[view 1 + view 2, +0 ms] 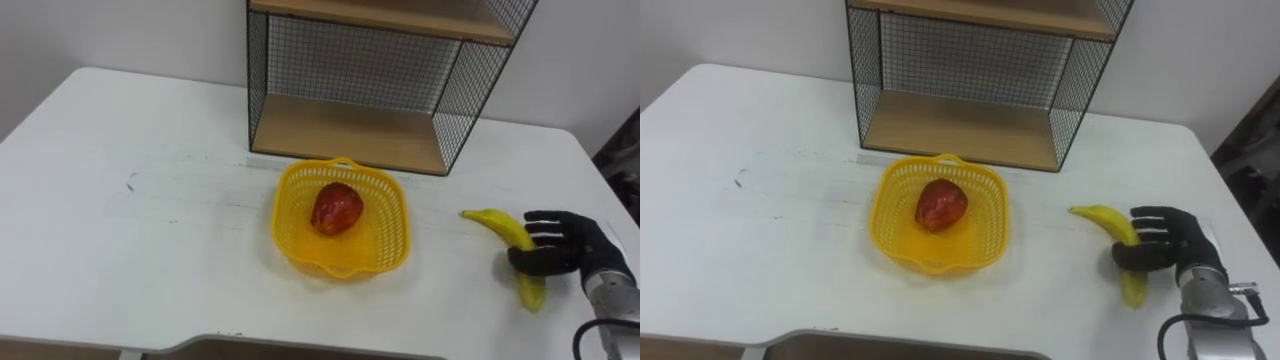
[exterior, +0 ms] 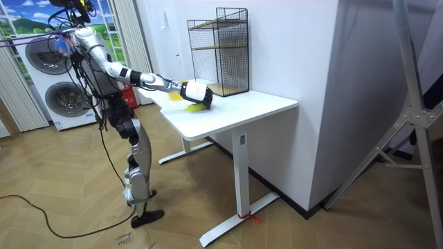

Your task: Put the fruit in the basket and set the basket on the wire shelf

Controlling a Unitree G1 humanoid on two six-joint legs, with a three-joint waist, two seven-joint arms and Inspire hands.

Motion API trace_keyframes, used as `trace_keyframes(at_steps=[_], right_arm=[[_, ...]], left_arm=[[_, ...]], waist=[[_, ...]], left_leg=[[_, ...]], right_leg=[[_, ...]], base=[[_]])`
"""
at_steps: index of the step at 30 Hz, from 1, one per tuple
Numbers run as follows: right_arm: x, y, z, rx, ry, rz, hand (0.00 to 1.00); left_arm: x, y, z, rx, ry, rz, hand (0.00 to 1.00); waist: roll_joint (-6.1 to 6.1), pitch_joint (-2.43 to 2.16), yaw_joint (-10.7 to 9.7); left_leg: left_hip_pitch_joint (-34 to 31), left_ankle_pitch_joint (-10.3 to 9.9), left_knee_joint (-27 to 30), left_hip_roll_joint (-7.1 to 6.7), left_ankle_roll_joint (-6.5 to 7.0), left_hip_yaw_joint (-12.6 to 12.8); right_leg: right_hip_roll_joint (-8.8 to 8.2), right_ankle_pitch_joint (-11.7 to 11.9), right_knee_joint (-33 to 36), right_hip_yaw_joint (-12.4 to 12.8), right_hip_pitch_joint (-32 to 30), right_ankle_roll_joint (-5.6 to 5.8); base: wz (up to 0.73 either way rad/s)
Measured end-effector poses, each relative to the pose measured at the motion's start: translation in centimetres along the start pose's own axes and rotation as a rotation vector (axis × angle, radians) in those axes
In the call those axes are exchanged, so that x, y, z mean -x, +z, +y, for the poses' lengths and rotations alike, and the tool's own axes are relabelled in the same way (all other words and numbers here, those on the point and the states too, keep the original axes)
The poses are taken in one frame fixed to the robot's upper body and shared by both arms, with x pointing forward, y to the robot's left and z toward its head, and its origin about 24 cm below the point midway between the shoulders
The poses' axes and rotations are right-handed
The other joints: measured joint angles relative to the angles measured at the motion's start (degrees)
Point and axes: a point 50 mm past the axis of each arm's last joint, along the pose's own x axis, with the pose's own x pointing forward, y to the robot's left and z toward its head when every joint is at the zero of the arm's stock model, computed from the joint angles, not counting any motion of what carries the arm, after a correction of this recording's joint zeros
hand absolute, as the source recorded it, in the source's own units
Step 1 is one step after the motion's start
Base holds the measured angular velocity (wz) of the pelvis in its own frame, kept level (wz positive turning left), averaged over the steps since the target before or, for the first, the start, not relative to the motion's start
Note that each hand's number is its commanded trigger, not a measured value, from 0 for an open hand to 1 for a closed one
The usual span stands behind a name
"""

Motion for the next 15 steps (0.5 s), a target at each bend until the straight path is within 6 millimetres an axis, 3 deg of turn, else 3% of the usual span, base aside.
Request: trace_keyframes(at_steps=[5,15], right_arm=[[0.01,-0.33,0.24,-0.018,0.011,0.016,1.00],[0.07,-0.86,0.52,-0.021,0.036,0.039,1.00]], left_arm=[[-0.01,-0.02,-0.01,0.000,-0.003,0.006,0.00],[-0.01,0.08,-0.06,0.004,-0.008,0.004,0.00]], waist=[[-0.39,0.23,0.01],[-0.38,0.23,-0.03]], left_leg=[[-0.08,-0.07,-0.02,0.01,-0.07,-0.13],[-0.15,-0.10,0.31,-0.01,-0.09,-0.02]], right_leg=[[0.01,0.00,0.07,-0.06,0.00,0.00],[0.00,0.00,0.15,0.01,-0.01,0.00]], base=[[0.00],[0.00]])
